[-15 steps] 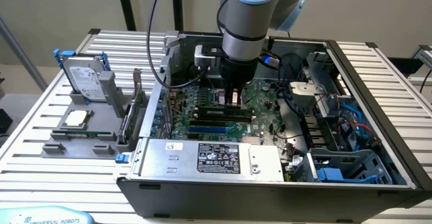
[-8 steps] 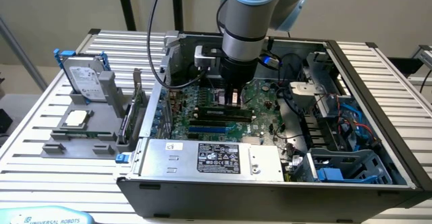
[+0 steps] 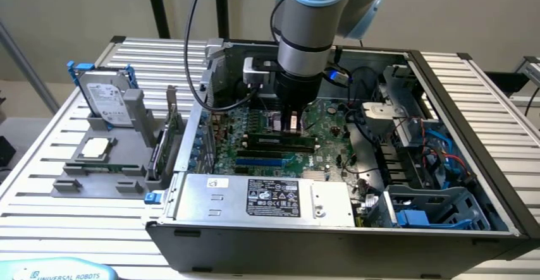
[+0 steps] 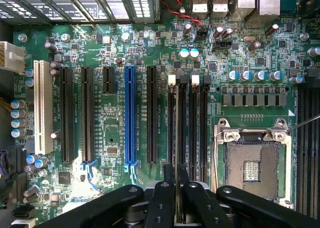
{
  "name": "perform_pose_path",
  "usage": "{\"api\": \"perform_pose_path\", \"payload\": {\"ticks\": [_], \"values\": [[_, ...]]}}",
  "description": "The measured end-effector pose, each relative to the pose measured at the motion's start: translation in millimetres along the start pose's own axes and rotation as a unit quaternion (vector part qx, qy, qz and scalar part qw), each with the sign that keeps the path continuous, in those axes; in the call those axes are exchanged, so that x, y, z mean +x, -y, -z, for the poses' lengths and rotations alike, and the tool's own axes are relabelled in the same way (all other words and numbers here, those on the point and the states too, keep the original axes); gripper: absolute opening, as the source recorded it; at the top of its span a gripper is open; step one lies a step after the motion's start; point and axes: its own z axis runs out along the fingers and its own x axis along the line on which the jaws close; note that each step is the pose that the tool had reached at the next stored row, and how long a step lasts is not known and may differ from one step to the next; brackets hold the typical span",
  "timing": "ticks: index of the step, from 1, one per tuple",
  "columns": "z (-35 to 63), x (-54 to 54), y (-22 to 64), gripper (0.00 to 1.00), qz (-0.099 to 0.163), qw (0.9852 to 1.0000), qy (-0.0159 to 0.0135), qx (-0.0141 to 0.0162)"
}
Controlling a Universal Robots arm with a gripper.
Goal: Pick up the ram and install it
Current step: 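Insert the ram into the slot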
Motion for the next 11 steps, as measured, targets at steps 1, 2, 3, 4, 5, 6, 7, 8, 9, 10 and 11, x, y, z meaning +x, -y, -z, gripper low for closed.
{"api": "perform_pose_path", "payload": {"ticks": [1,2,3,4,5,6,7,8,9,10,11], "values": [[0.0,0.0,0.1,0.13,0.001,1.0000,-0.0001,0.0000],[0.0,0.0,0.2,0.13,0.001,1.0000,-0.0002,0.0000],[0.0,0.0,0.3,0.13,0.002,1.0000,-0.0002,-0.0001],[0.0,0.0,0.5,0.13,0.002,1.0000,-0.0002,-0.0001],[0.0,0.0,0.6,0.13,0.002,1.0000,-0.0002,-0.0002],[0.1,0.0,0.7,0.13,0.002,1.0000,-0.0002,-0.0003],[0.1,0.0,0.8,0.13,0.002,1.0000,-0.0002,-0.0003],[0.1,0.0,0.8,0.13,0.003,1.0000,-0.0003,-0.0003],[0.1,0.0,0.8,0.13,0.003,1.0000,-0.0003,-0.0004],[0.1,0.0,0.9,0.13,0.003,1.0000,-0.0004,-0.0004],[0.1,0.0,0.9,0.13,0.003,1.0000,-0.0006,-0.0003]]}}
